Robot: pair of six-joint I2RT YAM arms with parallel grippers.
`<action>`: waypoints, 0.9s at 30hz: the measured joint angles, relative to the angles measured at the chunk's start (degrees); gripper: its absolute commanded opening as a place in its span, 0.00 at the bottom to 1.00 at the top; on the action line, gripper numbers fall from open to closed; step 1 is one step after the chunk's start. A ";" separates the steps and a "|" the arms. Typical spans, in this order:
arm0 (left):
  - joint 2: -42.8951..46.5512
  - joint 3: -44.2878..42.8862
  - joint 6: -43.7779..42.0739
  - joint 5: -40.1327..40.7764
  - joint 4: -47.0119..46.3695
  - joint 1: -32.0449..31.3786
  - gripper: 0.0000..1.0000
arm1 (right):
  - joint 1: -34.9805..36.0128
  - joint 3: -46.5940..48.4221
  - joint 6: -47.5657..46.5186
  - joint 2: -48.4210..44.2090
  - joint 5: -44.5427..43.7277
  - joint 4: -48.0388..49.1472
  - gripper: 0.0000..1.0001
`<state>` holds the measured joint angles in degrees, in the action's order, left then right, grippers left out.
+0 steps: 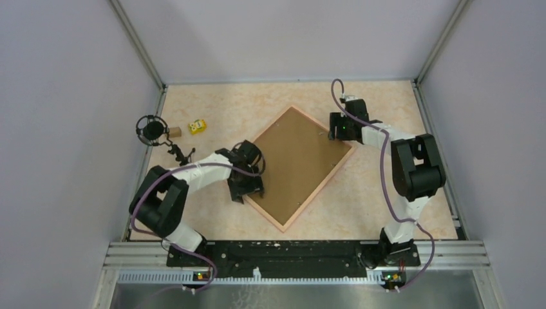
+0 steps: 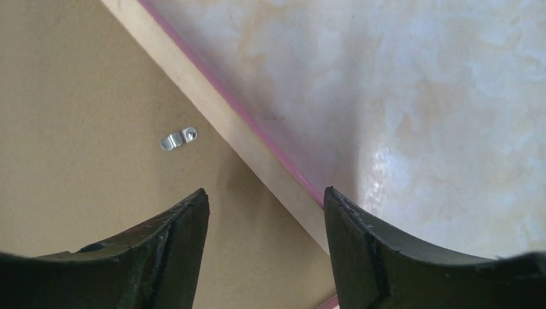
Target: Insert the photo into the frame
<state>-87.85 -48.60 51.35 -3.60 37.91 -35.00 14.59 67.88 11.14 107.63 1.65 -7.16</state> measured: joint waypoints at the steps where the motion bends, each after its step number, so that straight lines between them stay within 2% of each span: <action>1: -1.14 -1.20 -1.64 0.57 0.87 1.53 0.71 | -0.31 -1.25 0.07 -0.87 0.22 0.33 0.59; 5: -7.28 -8.87 -11.19 2.62 5.27 7.72 0.63 | -0.72 -4.04 0.04 -3.65 0.68 -1.44 0.61; 9: -11.54 -15.15 -18.29 6.23 6.45 10.12 0.59 | -0.72 -5.16 0.52 -5.68 -0.02 -4.85 0.73; 13: -11.78 -15.50 -22.69 7.50 4.94 10.45 0.38 | -0.55 -7.17 2.54 -7.98 -1.84 -6.19 0.78; 16: -11.39 -15.06 -24.22 7.61 4.31 11.39 0.26 | -0.39 -7.52 5.11 -8.26 -4.00 -6.23 0.82; 19: -10.78 -14.25 -24.70 6.93 2.49 12.28 0.16 | 0.13 -7.52 8.28 -8.26 -6.84 -5.90 0.83; 27: -10.36 -13.27 -24.35 5.77 -2.84 13.25 0.04 | 0.90 -1.73 16.28 -1.84 -13.75 -7.98 0.73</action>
<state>-98.21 -61.87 27.00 2.17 35.07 -21.76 15.49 66.15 27.42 105.80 -12.10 -15.14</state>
